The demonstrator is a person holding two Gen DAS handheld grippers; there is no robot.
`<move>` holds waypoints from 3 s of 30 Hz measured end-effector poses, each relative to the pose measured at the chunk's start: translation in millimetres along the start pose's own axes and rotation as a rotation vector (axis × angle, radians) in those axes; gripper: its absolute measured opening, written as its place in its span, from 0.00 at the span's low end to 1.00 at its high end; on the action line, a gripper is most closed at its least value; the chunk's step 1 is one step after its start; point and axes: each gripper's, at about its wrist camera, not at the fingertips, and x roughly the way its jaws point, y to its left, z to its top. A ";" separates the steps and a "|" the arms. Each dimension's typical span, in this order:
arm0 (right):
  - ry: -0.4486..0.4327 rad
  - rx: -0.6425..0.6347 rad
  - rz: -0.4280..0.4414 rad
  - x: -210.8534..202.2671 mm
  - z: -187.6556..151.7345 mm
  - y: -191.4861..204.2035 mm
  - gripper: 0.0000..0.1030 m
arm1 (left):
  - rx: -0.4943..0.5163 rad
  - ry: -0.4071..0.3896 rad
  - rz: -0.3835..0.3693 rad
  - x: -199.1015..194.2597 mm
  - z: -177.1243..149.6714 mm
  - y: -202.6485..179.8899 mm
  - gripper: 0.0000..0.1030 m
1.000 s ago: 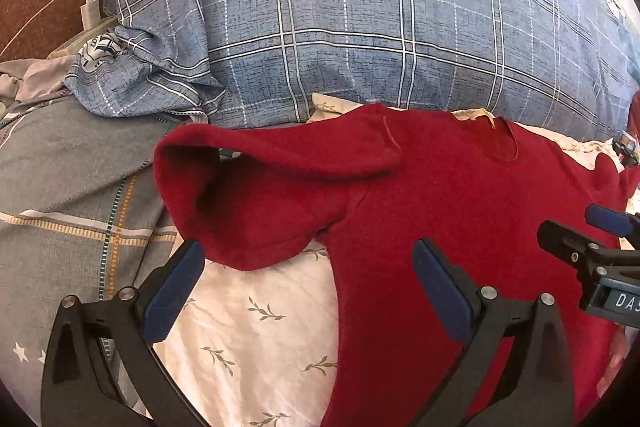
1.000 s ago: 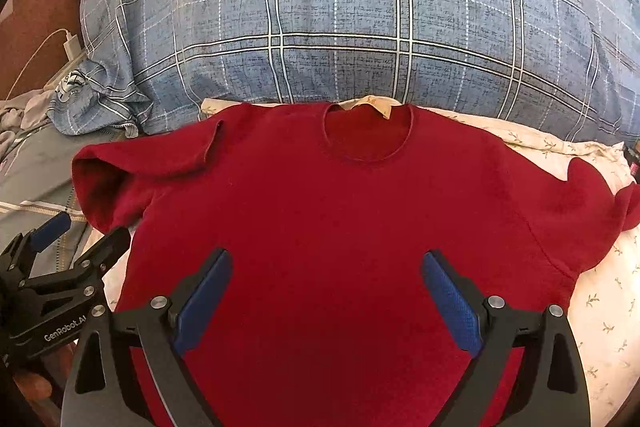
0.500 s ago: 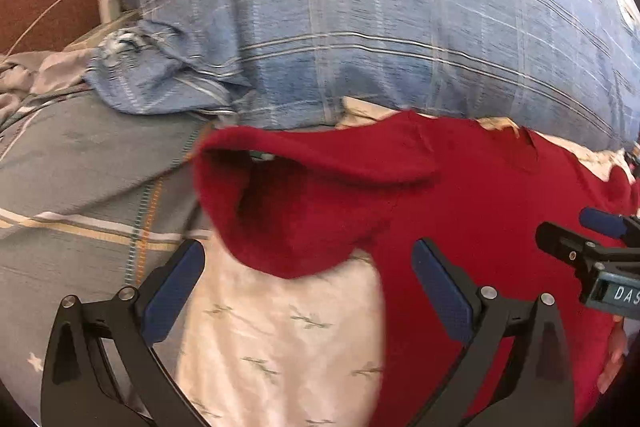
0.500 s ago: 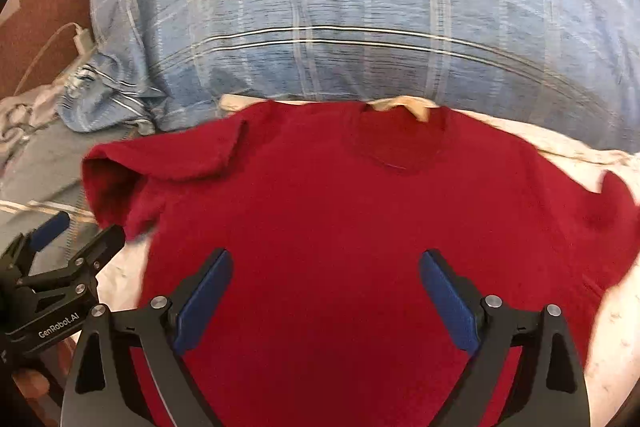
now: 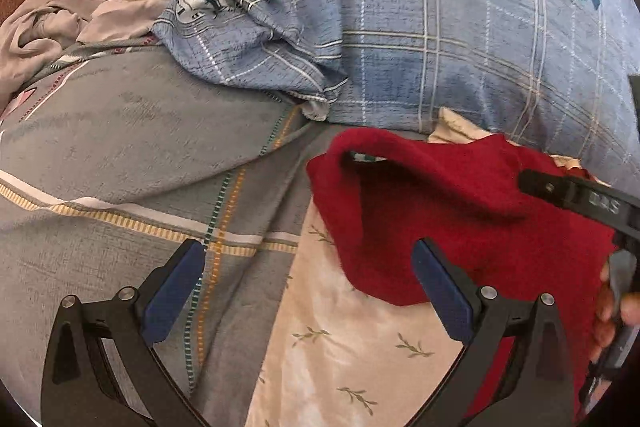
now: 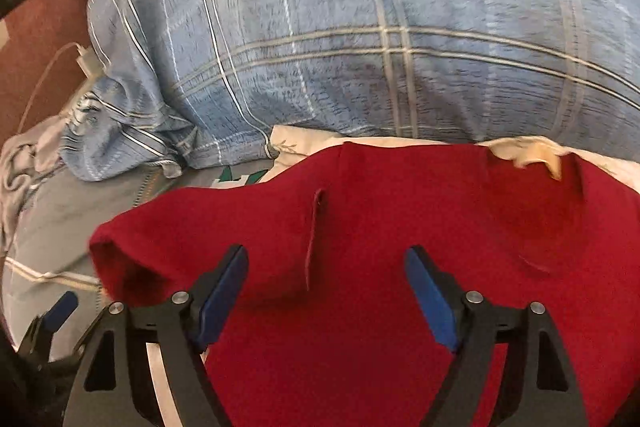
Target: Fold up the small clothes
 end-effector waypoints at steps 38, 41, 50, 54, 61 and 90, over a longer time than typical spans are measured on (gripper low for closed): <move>-0.182 0.196 -0.283 -139.1 -46.8 -154.3 0.47 | 0.015 -0.045 -0.139 -11.5 -6.9 -28.3 1.00; -0.141 0.091 -0.097 -127.3 -41.2 -102.8 0.49 | 0.034 -0.029 -0.102 -6.8 -8.1 -29.8 1.00; -0.069 -0.190 0.076 -50.2 -24.4 55.0 0.41 | -0.055 -0.035 -0.017 -1.6 -0.8 1.1 1.00; 0.061 -0.219 0.073 -5.3 -49.7 68.0 0.40 | -0.081 -0.029 -0.025 0.1 0.6 7.2 1.00; -0.023 -0.117 0.138 -41.7 -29.4 33.1 0.47 | -0.045 -0.044 -0.116 -4.4 -3.5 -8.1 1.00; -0.056 -0.147 -0.045 -57.0 -26.2 -15.5 0.60 | 0.040 0.039 -0.077 24.1 -18.9 -39.9 1.00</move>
